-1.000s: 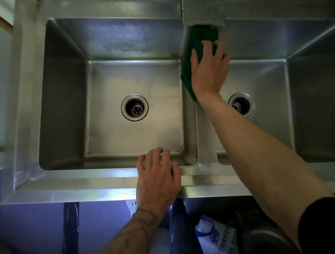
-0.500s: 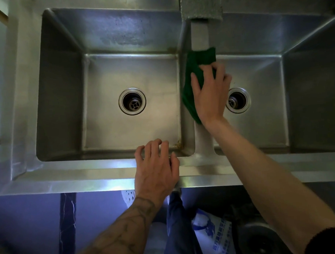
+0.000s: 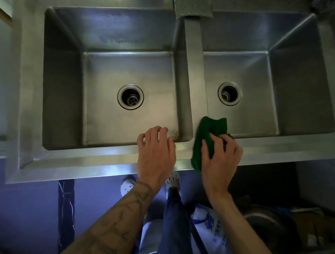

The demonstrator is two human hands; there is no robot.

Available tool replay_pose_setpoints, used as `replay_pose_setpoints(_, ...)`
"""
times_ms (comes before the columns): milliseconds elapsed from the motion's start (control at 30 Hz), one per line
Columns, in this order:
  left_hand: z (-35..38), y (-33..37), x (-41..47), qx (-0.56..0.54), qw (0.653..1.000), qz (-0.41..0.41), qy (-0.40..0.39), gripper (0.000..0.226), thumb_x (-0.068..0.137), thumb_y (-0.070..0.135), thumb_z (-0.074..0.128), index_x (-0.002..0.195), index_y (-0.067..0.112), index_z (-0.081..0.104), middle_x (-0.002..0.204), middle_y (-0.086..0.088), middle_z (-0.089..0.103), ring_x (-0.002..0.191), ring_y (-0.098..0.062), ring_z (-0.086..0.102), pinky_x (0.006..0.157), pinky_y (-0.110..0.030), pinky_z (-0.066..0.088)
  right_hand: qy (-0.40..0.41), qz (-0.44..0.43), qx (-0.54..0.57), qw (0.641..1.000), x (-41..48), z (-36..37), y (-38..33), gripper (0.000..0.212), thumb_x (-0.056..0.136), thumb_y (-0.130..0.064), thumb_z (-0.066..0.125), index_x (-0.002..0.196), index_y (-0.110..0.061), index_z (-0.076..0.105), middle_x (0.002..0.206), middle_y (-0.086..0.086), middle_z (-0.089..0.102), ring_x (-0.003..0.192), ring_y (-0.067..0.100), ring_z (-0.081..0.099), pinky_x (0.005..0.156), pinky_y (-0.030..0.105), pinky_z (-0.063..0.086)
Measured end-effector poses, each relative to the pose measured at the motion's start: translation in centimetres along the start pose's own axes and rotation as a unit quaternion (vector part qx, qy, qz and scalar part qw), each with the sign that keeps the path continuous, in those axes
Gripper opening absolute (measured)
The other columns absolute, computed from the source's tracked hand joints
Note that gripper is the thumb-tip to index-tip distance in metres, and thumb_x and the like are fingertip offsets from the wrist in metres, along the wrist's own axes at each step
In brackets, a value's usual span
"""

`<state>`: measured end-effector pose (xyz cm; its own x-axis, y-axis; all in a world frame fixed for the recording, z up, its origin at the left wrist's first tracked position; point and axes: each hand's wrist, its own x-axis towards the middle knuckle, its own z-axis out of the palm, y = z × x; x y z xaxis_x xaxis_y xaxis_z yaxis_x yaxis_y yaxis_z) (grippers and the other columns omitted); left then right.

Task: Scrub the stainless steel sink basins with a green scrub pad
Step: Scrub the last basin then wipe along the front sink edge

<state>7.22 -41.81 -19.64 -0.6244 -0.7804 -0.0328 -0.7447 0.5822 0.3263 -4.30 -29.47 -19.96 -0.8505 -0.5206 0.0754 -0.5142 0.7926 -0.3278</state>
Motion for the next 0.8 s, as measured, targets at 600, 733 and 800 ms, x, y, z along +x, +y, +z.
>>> replay_pose_setpoints(600,-4.9,-13.4,-2.6,-0.072,0.993,-0.066,0.058,0.035,0.105,0.017,0.042,0.122,-0.002,0.066,0.124,-0.022,0.065,0.113,-0.042,0.062,0.099,-0.055,0.048,-0.026,-0.135,0.037,0.99,-7.2,5.2,-14.7,0.029,0.098,-0.038,0.064,0.117,-0.018,0.07,0.123,0.011,0.061,0.1,0.031,0.05,0.086,0.038,0.042)
replay_pose_setpoints(733,-5.8,-14.7,-3.0,-0.157,0.98,-0.105,0.065,0.036,0.107,0.017,0.04,0.125,-0.002,0.064,0.128,-0.021,0.062,0.115,-0.038,0.056,0.1,-0.052,0.047,-0.042,-0.211,0.044,0.976,-7.4,5.5,-16.6,0.028,0.101,-0.04,0.061,0.118,-0.02,0.071,0.121,0.008,0.062,0.098,0.027,0.053,0.084,0.033,0.043)
replay_pose_setpoints(800,-6.3,-15.6,-3.4,-0.158,0.98,-0.105,0.066,0.032,0.106,0.013,0.043,0.125,-0.002,0.064,0.128,-0.02,0.061,0.116,-0.039,0.056,0.1,-0.053,0.046,-0.03,-0.19,0.049,0.98,-6.5,5.0,-14.5,0.027,0.1,-0.037,0.065,0.118,-0.018,0.071,0.121,0.009,0.062,0.099,0.03,0.054,0.083,0.04,0.05)
